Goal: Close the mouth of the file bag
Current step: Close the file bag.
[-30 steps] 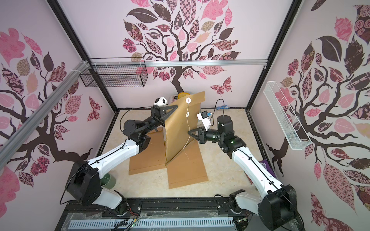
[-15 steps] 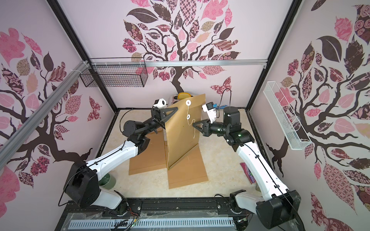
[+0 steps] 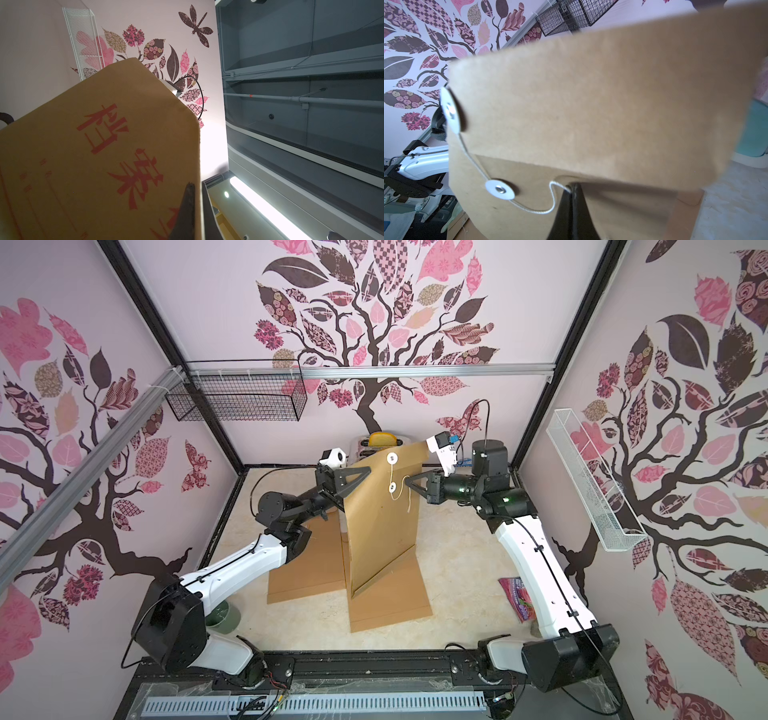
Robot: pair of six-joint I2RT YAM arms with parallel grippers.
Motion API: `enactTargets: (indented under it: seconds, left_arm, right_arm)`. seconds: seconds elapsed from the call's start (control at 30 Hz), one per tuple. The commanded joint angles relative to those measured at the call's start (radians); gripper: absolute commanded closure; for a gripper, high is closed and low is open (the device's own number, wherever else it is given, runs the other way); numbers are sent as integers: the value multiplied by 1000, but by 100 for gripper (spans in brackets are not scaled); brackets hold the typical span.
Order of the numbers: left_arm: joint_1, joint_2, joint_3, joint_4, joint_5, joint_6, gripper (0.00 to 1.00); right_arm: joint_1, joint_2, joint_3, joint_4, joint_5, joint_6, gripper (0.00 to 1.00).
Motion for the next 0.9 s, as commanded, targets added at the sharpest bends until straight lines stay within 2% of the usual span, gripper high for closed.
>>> enactTargets:
  seconds: [0.0, 0.27, 0.43, 0.87]
  left_arm:
    - [-4, -24, -10, 2, 19, 29, 100]
    - [-2, 10, -5, 10, -3, 30, 100]
    - [-1, 37, 12, 3, -5, 38, 100]
    - [3, 39, -21, 2, -12, 42, 100]
  right_arm:
    - [-3, 16, 48, -25, -48, 15, 100]
    - [-4, 30, 55, 12, -106, 70, 100]
    - [-3, 16, 42, -16, -82, 37, 100]
    - [-7, 48, 158, -112, -89, -15, 100]
